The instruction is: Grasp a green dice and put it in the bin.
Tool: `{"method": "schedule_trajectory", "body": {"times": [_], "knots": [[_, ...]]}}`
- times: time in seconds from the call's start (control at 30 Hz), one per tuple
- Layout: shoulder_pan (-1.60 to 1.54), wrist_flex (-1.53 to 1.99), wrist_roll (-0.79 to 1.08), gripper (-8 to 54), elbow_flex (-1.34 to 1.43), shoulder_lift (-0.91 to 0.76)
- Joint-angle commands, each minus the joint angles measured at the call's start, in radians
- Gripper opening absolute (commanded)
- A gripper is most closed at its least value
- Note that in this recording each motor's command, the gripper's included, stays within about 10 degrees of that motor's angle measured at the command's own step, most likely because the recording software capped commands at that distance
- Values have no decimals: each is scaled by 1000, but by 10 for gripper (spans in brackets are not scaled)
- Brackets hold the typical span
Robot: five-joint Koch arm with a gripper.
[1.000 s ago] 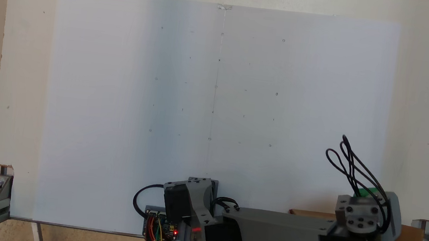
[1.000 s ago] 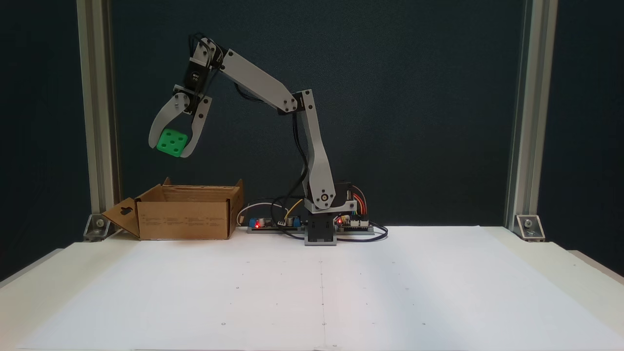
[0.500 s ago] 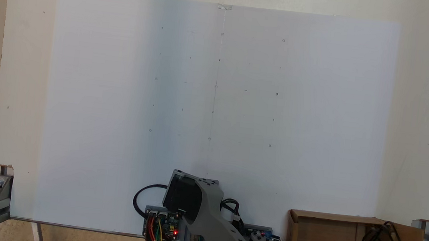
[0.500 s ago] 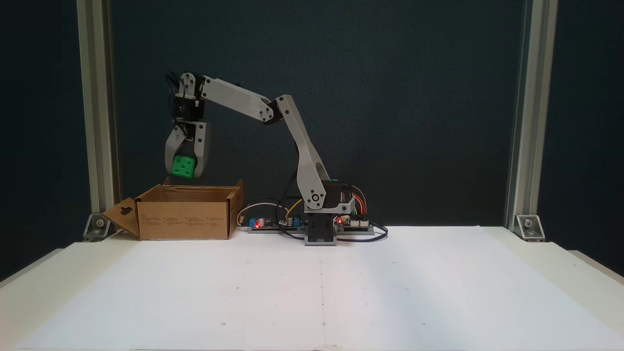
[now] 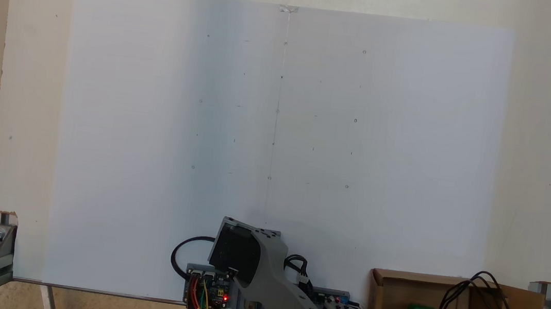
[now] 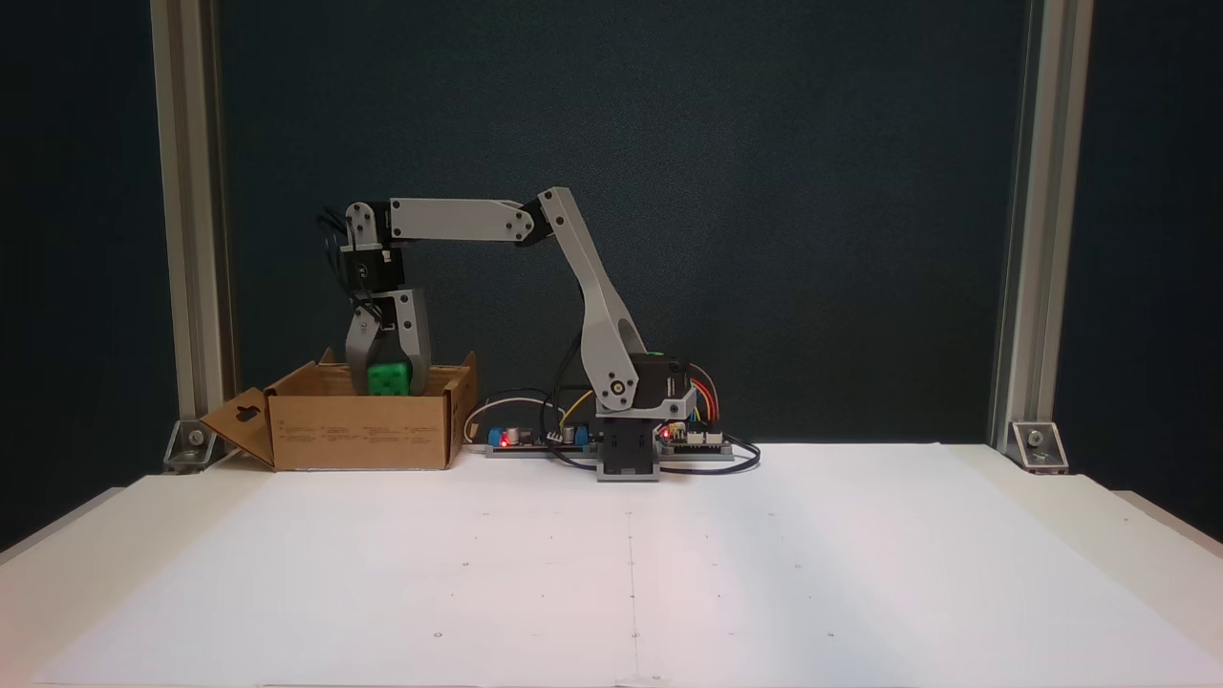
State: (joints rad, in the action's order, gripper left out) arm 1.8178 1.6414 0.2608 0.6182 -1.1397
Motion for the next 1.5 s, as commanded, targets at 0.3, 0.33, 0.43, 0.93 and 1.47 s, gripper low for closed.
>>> {"method": "schedule_trajectory", "body": {"times": [0.3, 0.33, 0.43, 0.93, 1.47], "knots": [[17, -183, 18, 425, -28, -54], [17, -189, 0, 425, -29, -72], [15, -190, -55, 425, -51, -121], [-305, -173, -290, 424, -51, -454], [-1172, -178, -354, 433, -51, -563]]}}
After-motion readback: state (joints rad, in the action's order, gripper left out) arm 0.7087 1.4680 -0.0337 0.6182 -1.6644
